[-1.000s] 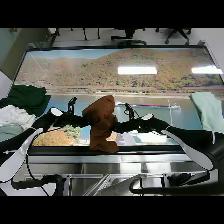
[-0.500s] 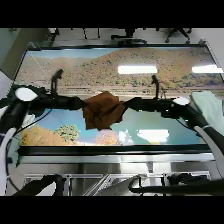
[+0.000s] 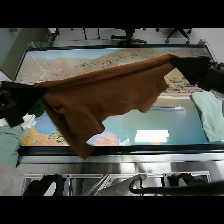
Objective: Fold the shirts.
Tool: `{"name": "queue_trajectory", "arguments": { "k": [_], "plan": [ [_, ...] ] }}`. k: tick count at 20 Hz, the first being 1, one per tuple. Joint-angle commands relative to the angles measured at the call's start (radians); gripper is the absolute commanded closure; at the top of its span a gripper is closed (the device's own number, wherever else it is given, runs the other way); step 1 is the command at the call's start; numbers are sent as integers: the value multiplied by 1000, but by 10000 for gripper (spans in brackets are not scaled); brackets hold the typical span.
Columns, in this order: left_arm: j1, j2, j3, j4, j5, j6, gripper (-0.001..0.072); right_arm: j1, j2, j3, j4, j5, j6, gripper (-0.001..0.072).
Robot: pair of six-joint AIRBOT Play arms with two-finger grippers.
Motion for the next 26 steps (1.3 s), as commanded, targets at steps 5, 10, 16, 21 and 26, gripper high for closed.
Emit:
{"name": "queue_trajectory", "arguments": {
  "k": [5, 10, 16, 21, 26],
  "plan": [
    [0, -60, -224, 81, 189, 65, 691, -49, -166, 30, -148, 116, 47, 690],
    [-115, -516, -232, 39, 382, 182, 691, 21, -512, 26, -151, 53, -13, 690],
    [-127, -1007, 126, 39, 216, 138, 684, 39, -905, 27, -150, -76, -29, 690],
    [-37, -1053, 325, 39, 16, -32, 9, 11, -898, 34, -151, -5, -31, 284],
    [52, -905, 249, 40, -200, -68, 9, -136, -705, 34, -218, 91, 1, 194]
  ]
}}
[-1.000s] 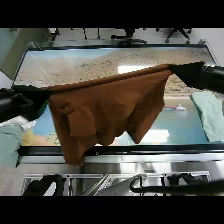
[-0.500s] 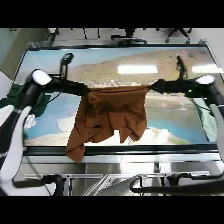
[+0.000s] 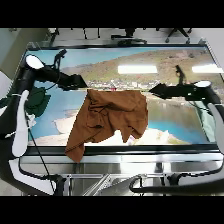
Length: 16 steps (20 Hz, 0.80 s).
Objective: Fold the shirts.
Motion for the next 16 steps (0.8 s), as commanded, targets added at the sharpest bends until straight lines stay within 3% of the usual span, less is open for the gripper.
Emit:
{"name": "queue_trajectory", "arguments": {
  "k": [1, 4, 7, 11, 13, 16],
  "plan": [
    [61, 132, -110, 1, -136, -35, 9, -105, 129, 0, -101, 82, 57, 194],
    [120, 369, -402, 8, -96, -5, 9, -180, 243, -42, -227, 167, 115, 194],
    [202, 630, -747, 17, -43, 31, 9, -212, 373, -224, -237, 179, 114, 194],
    [326, 974, -1174, 157, 23, 31, 8, -214, 496, -499, -252, 131, 113, 194],
    [364, 1075, -1317, 171, 35, 28, 9, -213, 499, -587, -253, 104, 104, 193],
    [363, 1109, -1306, 199, 14, -7, 8, -207, 471, -648, -249, 74, 86, 193]
  ]
}}
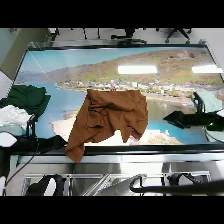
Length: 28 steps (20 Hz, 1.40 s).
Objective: Fold the shirts.
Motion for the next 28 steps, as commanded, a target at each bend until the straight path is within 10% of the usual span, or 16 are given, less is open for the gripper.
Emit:
{"name": "queue_trajectory", "arguments": {
  "k": [1, 12, 17, 19, 21, 28],
  "plan": [
    [21, 75, -63, 43, 10, -27, 9, 8, -14, -93, -2, -47, -20, 193],
    [-161, -487, 55, 55, 82, -13, 8, 420, -283, -95, 118, -352, -21, 194],
    [-235, -702, 169, 56, 103, -14, 20, 446, -327, -74, 367, -412, -200, 229],
    [-237, -762, 225, 56, 95, -14, 358, 446, -327, -41, 420, -378, -252, 646],
    [-237, -804, 294, 55, 57, -13, 688, 446, -326, 4, 424, -324, -257, 690],
    [-237, -605, 667, 50, -53, -6, 691, 332, -117, 297, 423, -100, -200, 690]
  ]
}}
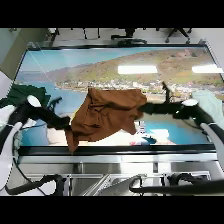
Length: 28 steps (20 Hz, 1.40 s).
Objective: Fold the shirts.
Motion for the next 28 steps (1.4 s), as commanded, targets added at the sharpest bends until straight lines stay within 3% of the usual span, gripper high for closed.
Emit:
{"name": "queue_trajectory", "arguments": {
  "k": [1, 5, 9, 11, 15, 18, 22, 25, 28],
  "plan": [
    [-1, 135, 224, -5, -69, -1, 690, -97, 143, 174, 18, 125, 48, 690],
    [-1, 323, 473, -4, -86, -39, 690, -244, 353, 385, 18, 144, 64, 691],
    [5, 511, 722, 9, -5, -72, 690, -421, 518, 617, -41, 33, 56, 691],
    [43, 579, 801, 8, 49, -96, 690, -487, 549, 722, -84, -7, 56, 691],
    [166, 612, 885, 5, 3, -113, 690, -500, 539, 809, -87, -26, 33, 691],
    [223, 556, 882, -6, -81, -178, 689, -500, 467, 806, -22, 40, 7, 691],
    [173, 377, 770, -222, -115, -184, 689, -491, 274, 738, 205, 233, -50, 691],
    [36, 190, 599, -143, -89, -183, 689, -407, 121, 639, 120, 235, -79, 691],
    [-56, -31, 447, -74, 54, -180, 689, -264, -68, 550, -40, 139, -79, 691]
  ]
}}
